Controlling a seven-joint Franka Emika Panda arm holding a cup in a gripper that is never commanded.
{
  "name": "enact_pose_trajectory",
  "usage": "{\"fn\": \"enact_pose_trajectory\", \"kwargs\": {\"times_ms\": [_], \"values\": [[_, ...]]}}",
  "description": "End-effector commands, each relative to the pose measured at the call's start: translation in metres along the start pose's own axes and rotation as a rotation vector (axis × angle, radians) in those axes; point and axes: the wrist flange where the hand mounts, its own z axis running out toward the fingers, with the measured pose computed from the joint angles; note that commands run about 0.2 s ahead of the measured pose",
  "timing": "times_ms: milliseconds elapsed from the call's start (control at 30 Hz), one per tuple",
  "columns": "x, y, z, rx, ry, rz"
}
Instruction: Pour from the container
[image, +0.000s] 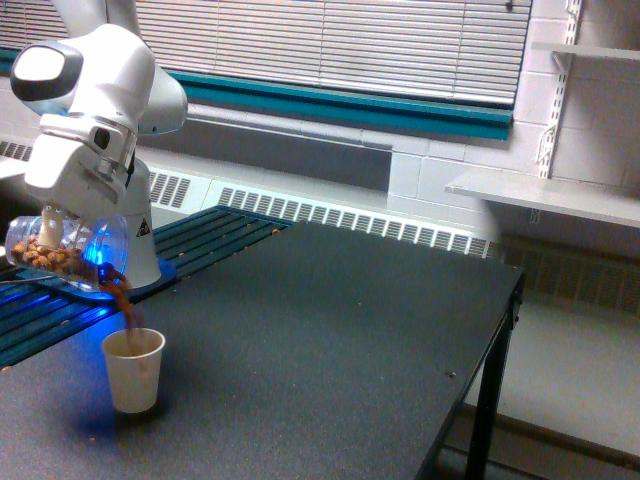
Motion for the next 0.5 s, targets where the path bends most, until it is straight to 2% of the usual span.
{"fn": "enact_pose_trajectory", "kwargs": {"times_ms": [33,500], "values": [[0.0038,0.0038,-0.0049,-0.019,0.013,-0.034],[0.0096,-0.0006,-0.0088,-0.021,0.023,-0.104]]}}
